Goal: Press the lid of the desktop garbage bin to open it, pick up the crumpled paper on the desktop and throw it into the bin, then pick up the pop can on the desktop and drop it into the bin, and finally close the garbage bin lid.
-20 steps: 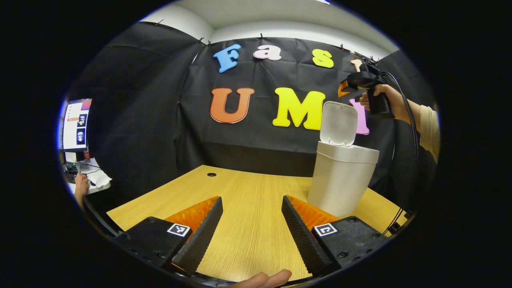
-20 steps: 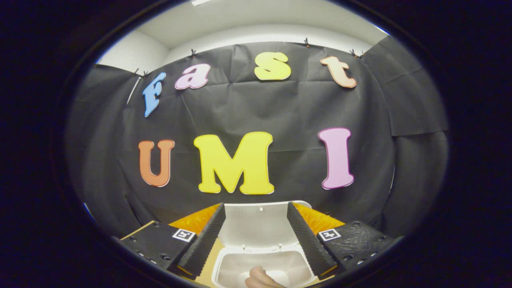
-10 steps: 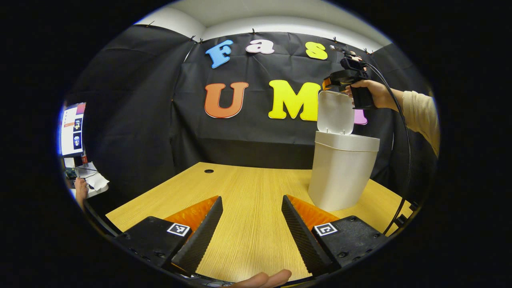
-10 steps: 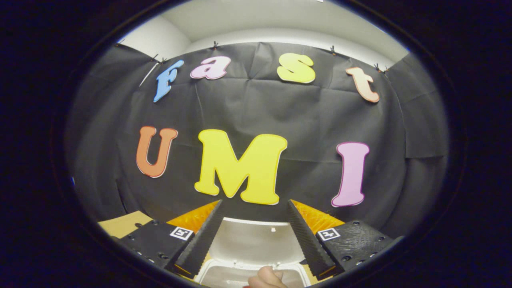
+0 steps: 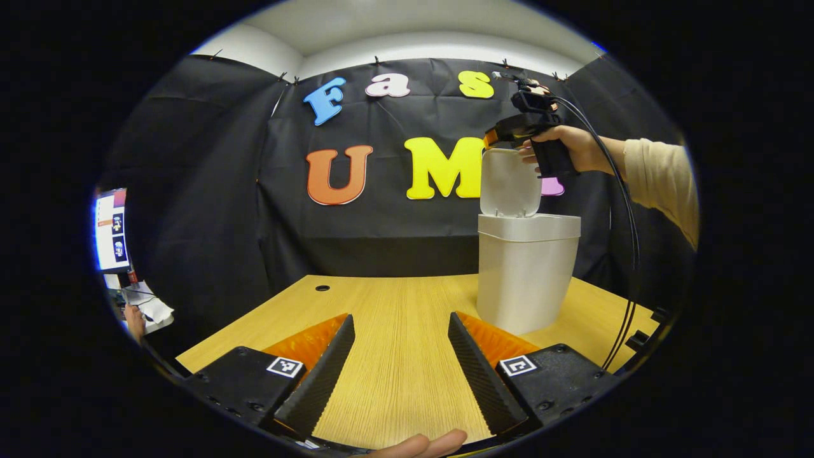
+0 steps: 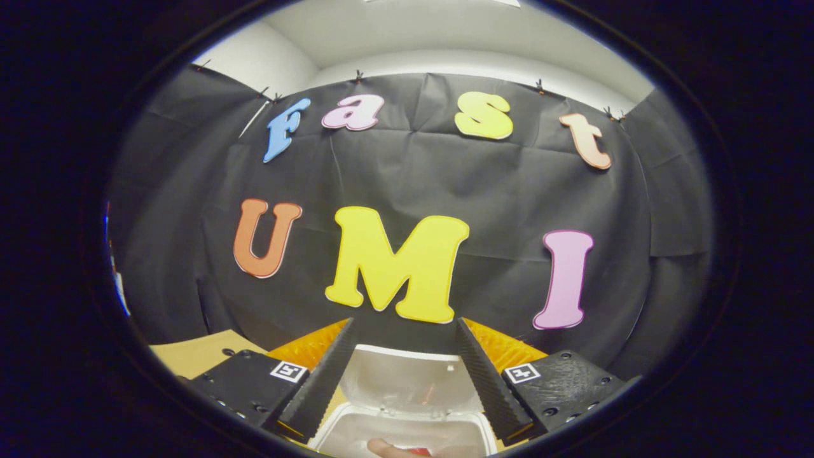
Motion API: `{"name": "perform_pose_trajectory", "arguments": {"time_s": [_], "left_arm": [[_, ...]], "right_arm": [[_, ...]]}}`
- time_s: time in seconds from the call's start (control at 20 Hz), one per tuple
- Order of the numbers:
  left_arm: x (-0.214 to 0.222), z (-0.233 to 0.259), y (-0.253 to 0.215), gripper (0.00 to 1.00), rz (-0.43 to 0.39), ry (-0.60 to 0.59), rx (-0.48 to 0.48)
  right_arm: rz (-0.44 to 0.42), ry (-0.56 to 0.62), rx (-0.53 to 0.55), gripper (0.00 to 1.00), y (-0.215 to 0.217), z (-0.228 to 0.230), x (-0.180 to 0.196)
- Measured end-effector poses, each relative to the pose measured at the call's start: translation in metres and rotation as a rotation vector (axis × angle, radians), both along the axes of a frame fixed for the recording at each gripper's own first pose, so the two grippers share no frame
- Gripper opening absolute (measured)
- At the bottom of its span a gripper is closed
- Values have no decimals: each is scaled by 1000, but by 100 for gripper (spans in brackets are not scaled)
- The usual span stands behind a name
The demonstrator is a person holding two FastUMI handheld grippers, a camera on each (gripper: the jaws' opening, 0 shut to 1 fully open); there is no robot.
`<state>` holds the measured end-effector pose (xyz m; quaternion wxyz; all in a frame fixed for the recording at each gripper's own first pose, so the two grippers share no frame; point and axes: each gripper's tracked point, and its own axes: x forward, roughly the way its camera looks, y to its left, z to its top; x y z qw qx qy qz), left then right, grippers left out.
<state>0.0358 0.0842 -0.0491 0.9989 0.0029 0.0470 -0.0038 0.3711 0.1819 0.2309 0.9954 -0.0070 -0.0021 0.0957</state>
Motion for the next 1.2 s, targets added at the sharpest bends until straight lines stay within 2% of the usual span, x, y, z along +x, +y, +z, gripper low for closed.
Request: {"name": "perform_pose_trajectory", "arguments": {"time_s": [0.05,0.2,0.25,0.3,0.45,0.6,0.7,0.85,0.95,1.0,1.2], "left_arm": [[-1,1,0,96,-1,-2,-10],[-5,6,2,96,-8,-13,-8],[-6,9,3,100,-7,-24,-2],[-7,11,3,96,-11,-30,0],[-12,18,-3,96,-23,-47,4],[-15,25,-16,96,-68,-69,0],[-16,24,-17,96,-70,-62,-17],[-16,25,-18,96,-75,-62,-17],[-16,24,-18,100,-76,-61,-21],[-16,24,-17,96,-75,-59,-23],[-14,22,-21,96,-85,-49,-41]], "right_arm": [[4,22,24,99,0,-3,-4],[-9,80,95,97,-2,-6,-15],[-11,95,92,98,-3,-8,-21],[-13,113,77,94,-3,-12,-25],[-12,164,72,96,-4,-23,-41],[-59,362,60,95,-7,-63,-59],[-64,496,45,96,-3,-94,-74],[-84,630,57,96,-10,-121,-91],[-122,669,58,97,-24,-130,-97],[-129,677,47,95,-29,-132,-98],[-140,711,34,96,-41,-140,-100]]}}
